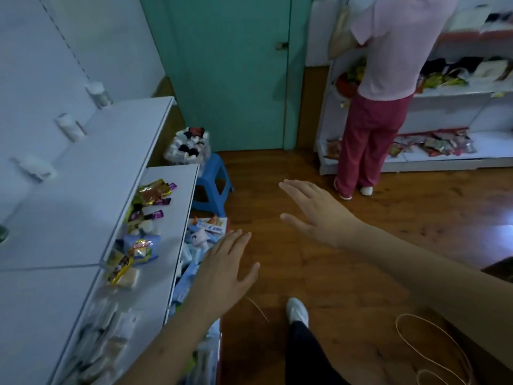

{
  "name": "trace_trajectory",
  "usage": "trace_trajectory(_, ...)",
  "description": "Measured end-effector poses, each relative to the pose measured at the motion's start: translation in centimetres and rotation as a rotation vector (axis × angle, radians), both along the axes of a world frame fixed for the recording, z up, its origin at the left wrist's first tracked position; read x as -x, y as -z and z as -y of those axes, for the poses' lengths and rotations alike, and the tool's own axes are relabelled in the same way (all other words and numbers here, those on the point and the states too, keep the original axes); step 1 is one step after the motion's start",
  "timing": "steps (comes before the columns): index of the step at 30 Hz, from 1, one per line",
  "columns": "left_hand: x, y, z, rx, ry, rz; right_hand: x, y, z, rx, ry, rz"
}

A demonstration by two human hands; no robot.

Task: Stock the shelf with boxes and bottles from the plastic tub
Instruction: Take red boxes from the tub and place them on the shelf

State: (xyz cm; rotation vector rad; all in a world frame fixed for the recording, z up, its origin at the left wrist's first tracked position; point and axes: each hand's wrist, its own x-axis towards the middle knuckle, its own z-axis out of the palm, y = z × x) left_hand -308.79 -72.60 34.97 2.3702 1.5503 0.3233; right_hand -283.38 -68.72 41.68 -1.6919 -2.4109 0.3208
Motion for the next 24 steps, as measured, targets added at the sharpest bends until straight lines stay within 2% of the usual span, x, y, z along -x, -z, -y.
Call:
trace_trajectory(5,-4.6,0.3,-12.1,0.019,-0.07,0.042,-4.4,0.4,-12.8,0.011,-0.066,0.015)
trace_trajectory(8,-7.4,-1.0,-18.5,0.036,-0.138,0.111,-6.6,-0.6,-20.5,0.0,-0.063,-0.038)
trace_trajectory(11,-9.2,-2.1,-24.3,0.024,-0.196,0.103,-7.9,-1.4,-27.9,0.003,-0.105,-0.075)
trace_trajectory(18,-8.9,-2.2,-35.6,0.05,-0.278,0.119,-7.0,-0.8,-41.8,-0.011,-0.195,-0.11)
trace_trajectory(24,-7.2,0.5,-47.4,0.076,-0.32,0.11,-5.1,0.3,-53.5,-0.024,-0.223,-0.13)
